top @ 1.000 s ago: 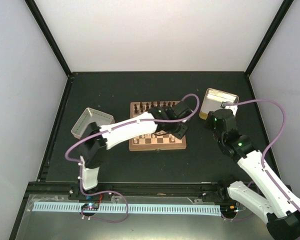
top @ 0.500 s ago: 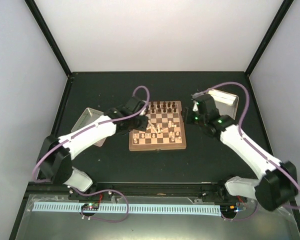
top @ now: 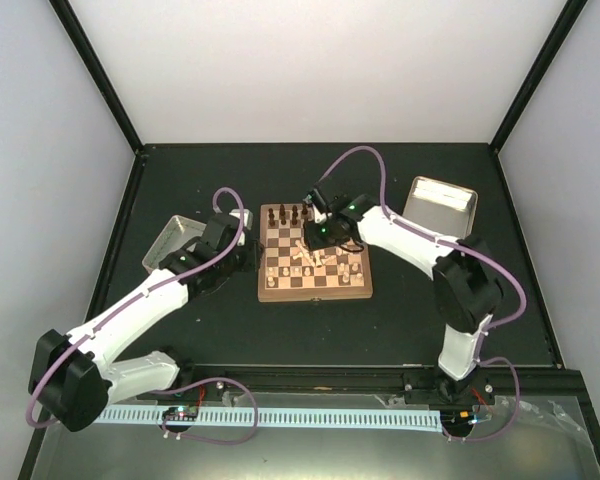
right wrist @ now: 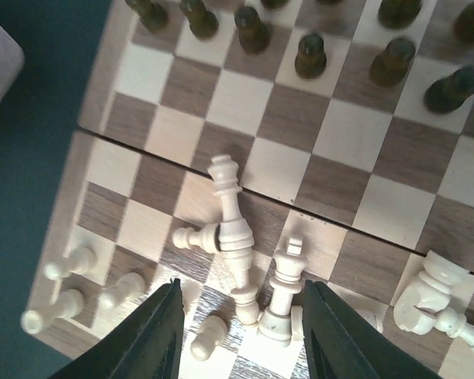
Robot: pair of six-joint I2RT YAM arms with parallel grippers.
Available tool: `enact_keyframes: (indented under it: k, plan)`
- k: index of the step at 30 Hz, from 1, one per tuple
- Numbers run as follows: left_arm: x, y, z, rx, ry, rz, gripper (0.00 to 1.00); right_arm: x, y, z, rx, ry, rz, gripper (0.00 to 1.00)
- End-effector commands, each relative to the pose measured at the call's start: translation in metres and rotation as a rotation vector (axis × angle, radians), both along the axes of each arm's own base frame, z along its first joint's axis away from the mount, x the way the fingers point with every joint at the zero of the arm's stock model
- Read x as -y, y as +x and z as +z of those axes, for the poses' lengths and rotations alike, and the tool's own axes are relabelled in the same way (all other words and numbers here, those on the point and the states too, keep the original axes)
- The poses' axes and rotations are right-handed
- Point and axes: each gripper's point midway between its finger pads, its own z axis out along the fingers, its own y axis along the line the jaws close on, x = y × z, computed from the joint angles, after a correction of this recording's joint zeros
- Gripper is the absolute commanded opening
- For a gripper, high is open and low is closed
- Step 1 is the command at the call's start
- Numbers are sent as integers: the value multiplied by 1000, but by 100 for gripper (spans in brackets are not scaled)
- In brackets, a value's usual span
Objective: Set up the chess pieces on the board
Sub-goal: Pick up the chess piece from the chessboard.
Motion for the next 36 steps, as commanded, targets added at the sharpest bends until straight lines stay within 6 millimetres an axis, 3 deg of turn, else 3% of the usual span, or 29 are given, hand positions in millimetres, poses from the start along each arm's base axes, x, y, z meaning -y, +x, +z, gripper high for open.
enact_keyframes:
  k: [1, 19, 25, 31, 36]
  plan:
    - [-3, 6, 10, 44, -49, 21, 46, 7, -8, -22, -75, -106, -3, 42]
    - [4, 9, 0, 3, -95, -9, 46, 3, -8, -64, -151, -156, -11, 35]
    - [6, 10, 2, 2, -101, -13, 45, -1, -2, -70, -142, -145, -30, 32]
    - [7, 9, 3, -1, -112, -15, 45, -1, 2, -74, -129, -146, -46, 22]
    - [9, 7, 4, -3, -130, -25, 45, -5, 4, -67, -100, -96, -60, 17]
